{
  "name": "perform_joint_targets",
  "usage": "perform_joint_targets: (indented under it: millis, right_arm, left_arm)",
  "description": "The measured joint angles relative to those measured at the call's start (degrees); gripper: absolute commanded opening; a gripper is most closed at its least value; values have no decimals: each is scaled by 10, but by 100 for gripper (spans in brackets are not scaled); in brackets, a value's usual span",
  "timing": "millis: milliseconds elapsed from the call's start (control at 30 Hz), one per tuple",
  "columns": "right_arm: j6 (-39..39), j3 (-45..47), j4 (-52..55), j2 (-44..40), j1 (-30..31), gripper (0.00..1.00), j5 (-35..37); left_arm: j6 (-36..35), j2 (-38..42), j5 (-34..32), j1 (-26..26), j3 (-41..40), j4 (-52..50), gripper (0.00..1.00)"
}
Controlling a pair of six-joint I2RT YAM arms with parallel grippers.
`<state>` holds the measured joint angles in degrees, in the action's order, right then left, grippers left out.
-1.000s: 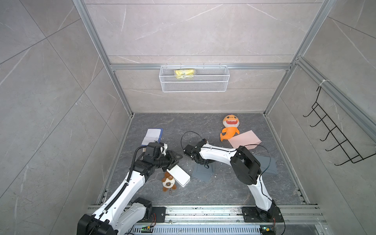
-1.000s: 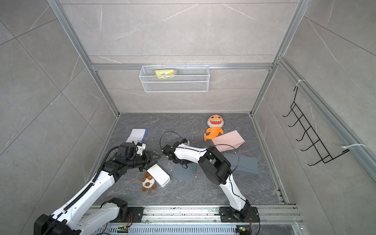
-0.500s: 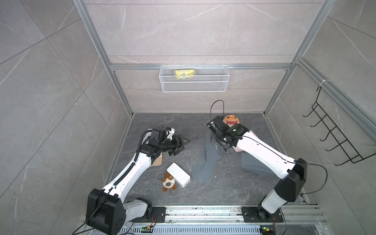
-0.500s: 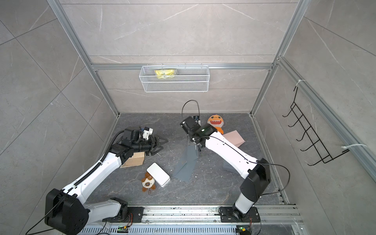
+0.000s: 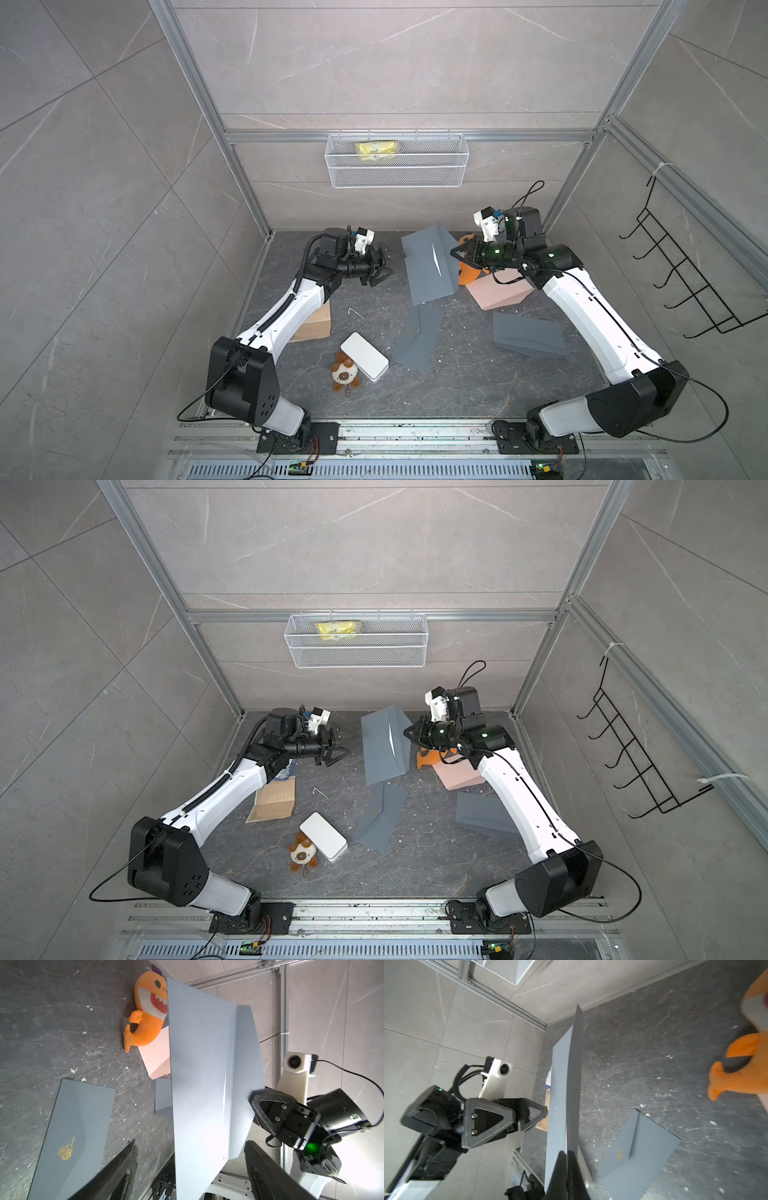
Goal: Take the letter paper out of the envelope
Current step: Pick up the envelope from the envelope.
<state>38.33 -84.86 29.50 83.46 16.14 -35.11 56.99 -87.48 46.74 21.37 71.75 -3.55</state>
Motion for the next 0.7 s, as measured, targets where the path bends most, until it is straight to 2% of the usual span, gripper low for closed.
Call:
perform_joint_targets:
  millis: [267,533,700]
  right_arm:
    - [179,83,-217,6,-32,0,-124]
    - [311,118,-376,23,-38,0,-172]
    - [382,143,-463,33,-40,0,-186]
  left_arm:
    - [26,-8,4,0,1,54,80]
    - [44,-11,1,0,1,88,78]
    - [72,-14,-1,0,0,132,65]
